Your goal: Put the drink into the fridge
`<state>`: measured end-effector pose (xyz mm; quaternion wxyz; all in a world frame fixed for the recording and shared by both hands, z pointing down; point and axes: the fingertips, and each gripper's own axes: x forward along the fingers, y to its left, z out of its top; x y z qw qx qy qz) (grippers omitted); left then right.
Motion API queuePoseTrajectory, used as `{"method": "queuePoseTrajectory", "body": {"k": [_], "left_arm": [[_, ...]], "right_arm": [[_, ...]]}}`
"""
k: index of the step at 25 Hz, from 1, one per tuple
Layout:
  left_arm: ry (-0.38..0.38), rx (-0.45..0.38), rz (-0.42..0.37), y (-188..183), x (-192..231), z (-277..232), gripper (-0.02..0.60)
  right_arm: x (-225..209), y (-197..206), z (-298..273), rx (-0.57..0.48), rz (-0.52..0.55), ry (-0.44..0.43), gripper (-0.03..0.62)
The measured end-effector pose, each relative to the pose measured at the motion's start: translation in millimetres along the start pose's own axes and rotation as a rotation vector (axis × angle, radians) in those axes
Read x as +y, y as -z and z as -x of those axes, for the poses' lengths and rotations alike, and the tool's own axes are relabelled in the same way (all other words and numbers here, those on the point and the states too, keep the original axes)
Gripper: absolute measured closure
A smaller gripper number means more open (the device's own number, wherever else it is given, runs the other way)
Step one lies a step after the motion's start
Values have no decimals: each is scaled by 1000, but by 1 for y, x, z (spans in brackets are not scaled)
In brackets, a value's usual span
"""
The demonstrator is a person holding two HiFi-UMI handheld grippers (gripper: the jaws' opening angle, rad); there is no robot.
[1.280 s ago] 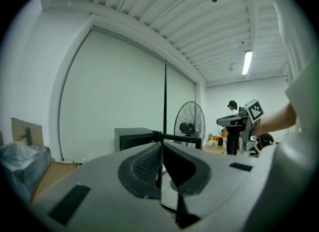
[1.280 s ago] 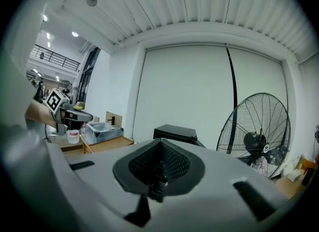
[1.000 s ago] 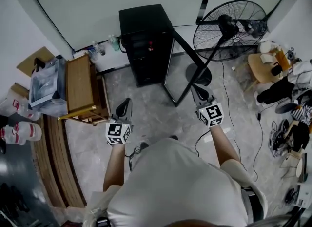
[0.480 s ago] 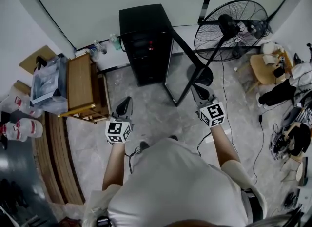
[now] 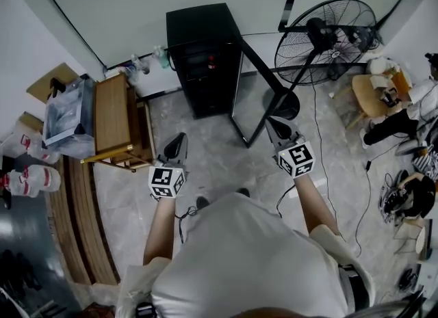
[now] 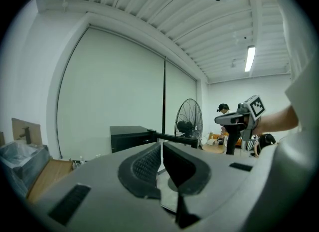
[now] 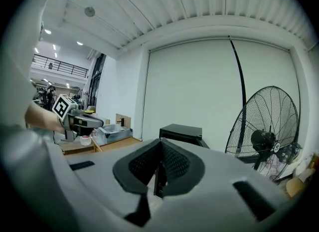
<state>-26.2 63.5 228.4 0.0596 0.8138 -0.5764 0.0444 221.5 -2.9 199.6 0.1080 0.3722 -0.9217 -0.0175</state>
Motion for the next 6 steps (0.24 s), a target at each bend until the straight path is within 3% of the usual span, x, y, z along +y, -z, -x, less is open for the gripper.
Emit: {"method": "queuePoseTrajectory", "body": {"k": [6], "left_arm": [[-1, 10, 1, 3, 2, -6, 565]], "right_arm": [[-1, 0, -4, 1, 3, -16, 595]]}}
